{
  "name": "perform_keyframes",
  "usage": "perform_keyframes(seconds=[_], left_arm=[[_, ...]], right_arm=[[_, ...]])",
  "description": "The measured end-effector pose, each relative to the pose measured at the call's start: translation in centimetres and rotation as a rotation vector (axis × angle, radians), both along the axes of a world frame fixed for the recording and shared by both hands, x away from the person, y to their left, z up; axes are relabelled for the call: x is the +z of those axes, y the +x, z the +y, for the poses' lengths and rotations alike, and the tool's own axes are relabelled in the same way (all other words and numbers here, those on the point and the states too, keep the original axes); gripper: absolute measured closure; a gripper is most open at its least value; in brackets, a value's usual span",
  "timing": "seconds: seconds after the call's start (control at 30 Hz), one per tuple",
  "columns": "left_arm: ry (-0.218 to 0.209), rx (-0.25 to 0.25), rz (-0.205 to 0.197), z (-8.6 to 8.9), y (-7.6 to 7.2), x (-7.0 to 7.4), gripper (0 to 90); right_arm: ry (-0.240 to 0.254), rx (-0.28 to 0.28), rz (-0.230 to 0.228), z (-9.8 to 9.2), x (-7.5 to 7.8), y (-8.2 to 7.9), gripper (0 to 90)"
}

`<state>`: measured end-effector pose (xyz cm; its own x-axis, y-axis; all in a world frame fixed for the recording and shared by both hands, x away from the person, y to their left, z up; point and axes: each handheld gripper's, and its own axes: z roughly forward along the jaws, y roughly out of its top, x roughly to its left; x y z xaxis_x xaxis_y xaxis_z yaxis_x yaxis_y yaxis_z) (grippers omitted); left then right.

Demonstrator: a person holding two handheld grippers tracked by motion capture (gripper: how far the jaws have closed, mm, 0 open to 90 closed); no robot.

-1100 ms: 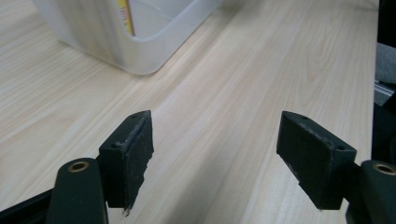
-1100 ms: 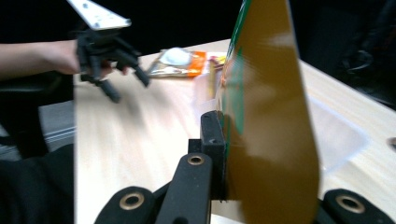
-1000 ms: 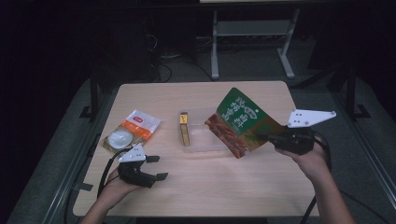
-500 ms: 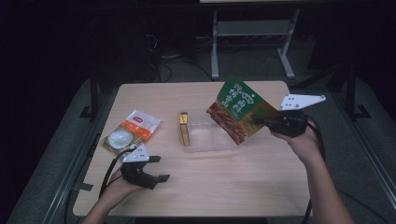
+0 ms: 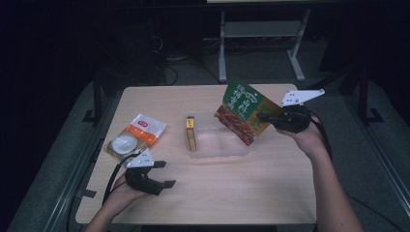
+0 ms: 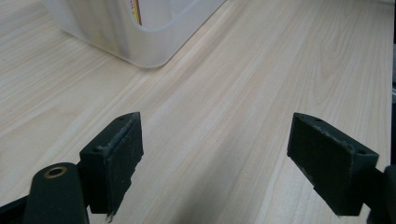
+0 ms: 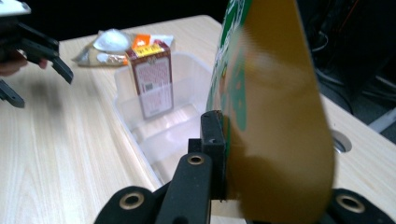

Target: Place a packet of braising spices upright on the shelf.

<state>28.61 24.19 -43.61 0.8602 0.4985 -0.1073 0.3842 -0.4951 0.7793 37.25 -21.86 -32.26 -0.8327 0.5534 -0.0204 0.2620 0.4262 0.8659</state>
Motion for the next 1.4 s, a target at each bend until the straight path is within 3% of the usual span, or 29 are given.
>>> perform_keyframes(seconds=[0.27,0.83,1.4], left_arm=[[0.004,-0.002,-0.002,0.1,-0.1,0.0,17.6],[0.009,-0.011,-0.003,0.0,-0.1,-0.2,16.3],[0.021,-0.023,-0.002,-0.3,-0.1,-0.4,14.7]], right_arm=[[-0.018,-0.019,0.015,0.1,-0.5,0.7,90.0],[-0.074,-0.006,0.07,1.0,-1.9,2.5,90.0],[-0.023,-0.015,0.06,0.9,-2.6,2.7,85.5]])
